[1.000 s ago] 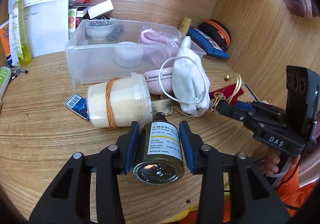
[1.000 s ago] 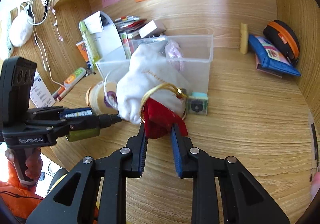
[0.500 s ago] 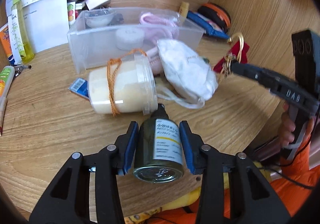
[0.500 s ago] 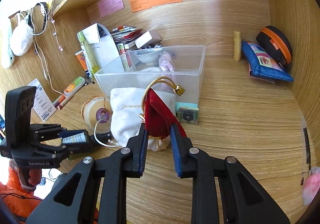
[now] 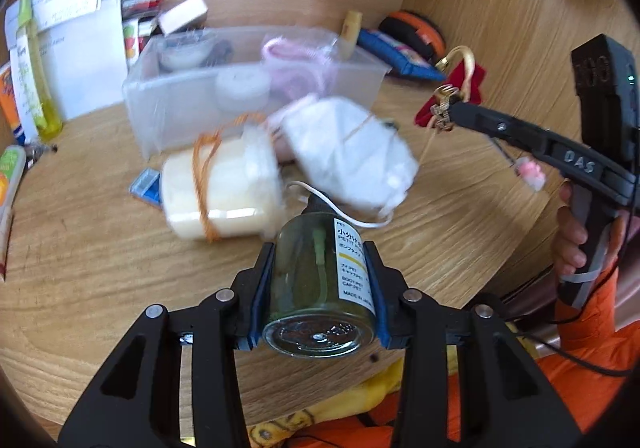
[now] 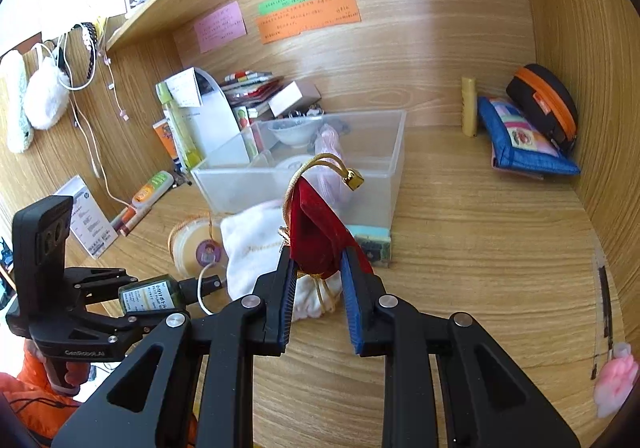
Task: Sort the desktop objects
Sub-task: 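Carry the green bottle with the left tool while the right tool carries the red pouch, then release the green bottle into the bin with the left tool while the right tool drops the red pouch there, then move the left tool to the cream jar while the right tool approaches the white drawstring bag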
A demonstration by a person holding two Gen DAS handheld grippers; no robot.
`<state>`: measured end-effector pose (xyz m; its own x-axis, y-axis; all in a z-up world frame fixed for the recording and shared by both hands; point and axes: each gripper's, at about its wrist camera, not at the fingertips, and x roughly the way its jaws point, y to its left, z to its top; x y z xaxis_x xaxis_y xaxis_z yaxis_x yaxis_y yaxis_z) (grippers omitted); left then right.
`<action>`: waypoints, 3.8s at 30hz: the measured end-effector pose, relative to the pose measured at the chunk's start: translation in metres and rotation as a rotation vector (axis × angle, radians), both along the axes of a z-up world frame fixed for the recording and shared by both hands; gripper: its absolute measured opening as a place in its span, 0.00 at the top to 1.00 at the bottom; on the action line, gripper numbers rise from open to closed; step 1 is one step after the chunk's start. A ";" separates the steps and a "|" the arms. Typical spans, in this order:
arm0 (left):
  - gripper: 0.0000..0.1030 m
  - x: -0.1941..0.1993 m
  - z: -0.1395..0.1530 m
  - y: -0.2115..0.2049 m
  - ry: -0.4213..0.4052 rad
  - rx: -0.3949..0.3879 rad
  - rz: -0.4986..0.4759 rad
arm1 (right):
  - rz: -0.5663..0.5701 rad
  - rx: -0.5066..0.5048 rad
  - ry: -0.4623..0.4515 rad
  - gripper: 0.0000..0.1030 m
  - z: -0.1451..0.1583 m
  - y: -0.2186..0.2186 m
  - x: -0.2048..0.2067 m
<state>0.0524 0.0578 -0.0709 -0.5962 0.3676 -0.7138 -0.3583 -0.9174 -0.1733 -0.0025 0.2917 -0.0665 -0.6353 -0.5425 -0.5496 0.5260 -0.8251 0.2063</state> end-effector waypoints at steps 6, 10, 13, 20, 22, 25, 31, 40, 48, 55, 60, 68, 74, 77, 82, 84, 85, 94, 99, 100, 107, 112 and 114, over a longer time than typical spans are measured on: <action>0.60 -0.010 0.027 0.004 0.069 0.043 0.004 | 0.001 -0.008 0.046 0.80 0.015 0.000 -0.003; 0.60 -0.019 0.042 0.000 0.115 0.054 0.025 | 0.001 -0.013 0.077 0.80 0.028 0.000 -0.006; 0.60 -0.027 0.052 -0.007 0.144 0.046 0.052 | 0.000 -0.015 0.095 0.80 0.036 -0.001 -0.012; 0.60 -0.051 0.072 -0.038 0.196 0.029 0.150 | -0.011 0.000 0.146 0.80 0.052 -0.007 -0.031; 0.60 -0.060 0.075 -0.046 0.196 0.037 0.170 | -0.004 -0.002 0.158 0.80 0.059 -0.009 -0.039; 0.60 -0.071 0.081 -0.055 0.213 0.024 0.201 | -0.002 -0.009 0.205 0.80 0.070 -0.013 -0.050; 0.60 -0.090 0.094 -0.066 0.269 -0.021 0.247 | 0.000 -0.006 0.253 0.80 0.085 -0.024 -0.073; 0.60 -0.130 0.105 -0.073 0.274 -0.018 0.256 | -0.020 0.004 0.225 0.80 0.077 -0.041 -0.110; 0.60 -0.165 0.086 -0.064 0.220 -0.005 0.233 | -0.024 0.043 0.136 0.80 0.049 -0.052 -0.134; 0.60 -0.183 0.059 -0.057 0.148 -0.013 0.215 | -0.030 0.092 0.057 0.80 0.023 -0.059 -0.148; 0.60 -0.194 0.044 -0.053 0.102 -0.036 0.212 | -0.026 0.133 0.030 0.80 0.012 -0.064 -0.152; 0.60 -0.201 0.027 -0.047 0.037 -0.063 0.198 | -0.015 0.188 -0.008 0.79 -0.004 -0.075 -0.158; 0.60 -0.201 0.021 -0.042 0.043 -0.107 0.203 | -0.014 0.228 -0.011 0.78 -0.010 -0.081 -0.159; 0.60 -0.202 0.020 -0.040 0.050 -0.126 0.202 | -0.016 0.244 -0.008 0.77 -0.011 -0.083 -0.158; 0.48 -0.199 0.021 -0.038 0.049 -0.126 0.185 | -0.008 0.265 0.001 0.76 -0.013 -0.087 -0.157; 0.45 -0.198 0.021 -0.036 0.056 -0.140 0.186 | -0.006 0.268 0.003 0.73 -0.013 -0.087 -0.157; 0.43 -0.197 0.022 -0.035 0.060 -0.141 0.186 | -0.008 0.271 0.006 0.71 -0.013 -0.087 -0.156; 0.29 -0.188 0.033 -0.041 0.093 -0.118 0.201 | -0.033 0.265 0.059 0.47 -0.005 -0.085 -0.152; 0.24 -0.182 0.039 -0.043 0.090 -0.117 0.207 | -0.044 0.245 0.072 0.39 0.005 -0.081 -0.149; 0.18 -0.180 0.040 -0.044 0.087 -0.113 0.207 | -0.046 0.239 0.074 0.35 0.008 -0.080 -0.148; 0.10 -0.154 0.059 -0.052 0.150 -0.130 0.234 | -0.054 0.175 0.098 0.18 0.030 -0.067 -0.134; 0.09 -0.135 0.070 -0.060 0.179 -0.123 0.250 | -0.061 0.173 0.129 0.18 0.041 -0.060 -0.113; 0.08 -0.128 0.072 -0.063 0.180 -0.114 0.247 | -0.059 0.178 0.143 0.17 0.044 -0.058 -0.103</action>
<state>-0.0757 -0.0053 0.0008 -0.7780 0.1197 -0.6168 -0.1379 -0.9903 -0.0182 -0.1052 0.2337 -0.0227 -0.7412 -0.4046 -0.5356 0.4892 -0.8720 -0.0185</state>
